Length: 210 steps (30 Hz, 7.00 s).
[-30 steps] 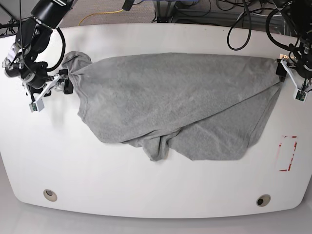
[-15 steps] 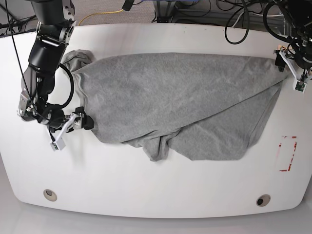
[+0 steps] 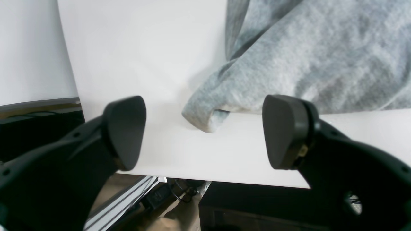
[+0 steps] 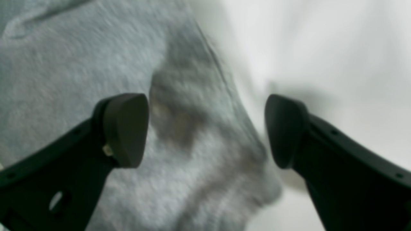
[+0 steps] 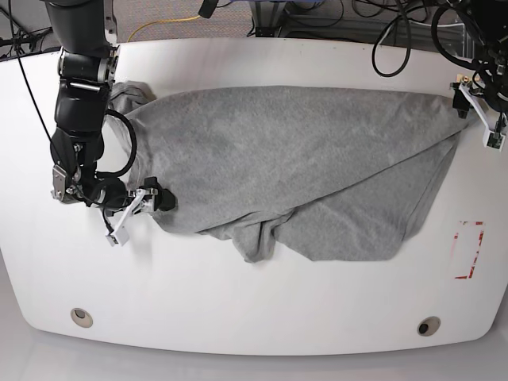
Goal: Fold the T-shirt properly
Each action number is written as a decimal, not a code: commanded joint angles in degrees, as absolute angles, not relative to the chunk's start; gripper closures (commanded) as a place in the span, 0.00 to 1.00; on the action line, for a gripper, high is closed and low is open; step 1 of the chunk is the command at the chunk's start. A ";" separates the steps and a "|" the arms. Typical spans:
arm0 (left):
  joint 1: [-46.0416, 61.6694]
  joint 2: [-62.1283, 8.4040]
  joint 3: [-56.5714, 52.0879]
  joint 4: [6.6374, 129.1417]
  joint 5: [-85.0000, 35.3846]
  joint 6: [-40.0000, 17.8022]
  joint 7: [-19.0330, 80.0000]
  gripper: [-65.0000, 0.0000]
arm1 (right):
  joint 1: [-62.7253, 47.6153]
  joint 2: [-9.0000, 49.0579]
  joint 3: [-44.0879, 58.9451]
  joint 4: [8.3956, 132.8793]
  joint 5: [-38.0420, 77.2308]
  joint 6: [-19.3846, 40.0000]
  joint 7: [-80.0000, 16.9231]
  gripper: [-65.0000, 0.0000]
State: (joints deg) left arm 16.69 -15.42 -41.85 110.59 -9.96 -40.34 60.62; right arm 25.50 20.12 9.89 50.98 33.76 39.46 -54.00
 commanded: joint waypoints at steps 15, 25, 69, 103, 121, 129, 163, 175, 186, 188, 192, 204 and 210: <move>15.08 -14.64 -44.79 111.43 -9.89 -40.00 59.91 0.18 | 26.15 20.79 10.15 54.20 35.30 40.00 -53.49 0.90; 14.90 -12.97 -44.53 108.35 -9.89 -40.00 59.82 0.18 | 21.85 20.44 10.15 63.78 35.30 40.00 -54.90 0.90; 7.08 -19.65 -35.21 79.34 -9.80 -40.00 52.09 0.78 | 17.89 20.26 10.24 69.58 35.30 40.00 -55.16 0.95; -27.65 -17.54 -28.70 110.81 -4.79 -40.00 71.69 1.00 | 45.23 27.91 16.48 73.01 34.95 40.00 -68.62 1.00; -59.91 -20.53 -21.49 106.95 -5.23 -40.00 75.12 1.00 | 71.16 30.90 7.52 69.76 35.38 40.00 -72.48 1.00; -45.23 -20.26 -22.99 111.87 -5.32 -40.00 75.12 1.00 | 53.32 30.29 12.62 79.78 35.38 40.00 -72.31 1.00; 16.40 -12.44 -35.12 111.52 -5.32 -40.00 53.32 1.00 | -4.44 24.22 25.01 92.26 50.68 40.00 -66.95 0.36; 16.48 -12.62 -35.21 111.69 -5.23 -40.00 53.32 1.00 | -0.84 23.87 26.77 97.27 50.51 40.00 -66.95 0.24; 16.48 -12.44 -35.21 111.69 -5.23 -40.00 53.32 1.00 | 16.40 22.20 12.70 81.27 50.42 40.00 -65.98 0.24; 16.48 -12.44 -35.21 111.69 -5.23 -40.00 53.32 1.00 | 19.56 21.76 9.80 77.14 50.42 40.00 -64.13 0.24; 16.48 -12.44 -35.12 111.69 -5.23 -40.00 53.32 1.00 | 25.10 21.41 2.33 69.76 48.66 40.00 -60.09 0.24; 16.48 -12.35 -35.12 111.69 -5.23 -40.00 53.32 1.00 | 31.78 14.73 -4.44 54.90 29.58 40.00 -49.10 0.24; 16.48 -12.26 -35.21 111.69 -5.23 -40.00 53.32 1.00 | 31.43 11.74 -4.35 53.93 23.60 40.00 -47.52 0.24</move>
State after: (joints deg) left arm 16.69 -11.62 -34.83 110.63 -4.95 -40.34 54.15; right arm 29.45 12.23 -4.69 53.04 22.85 39.64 -49.06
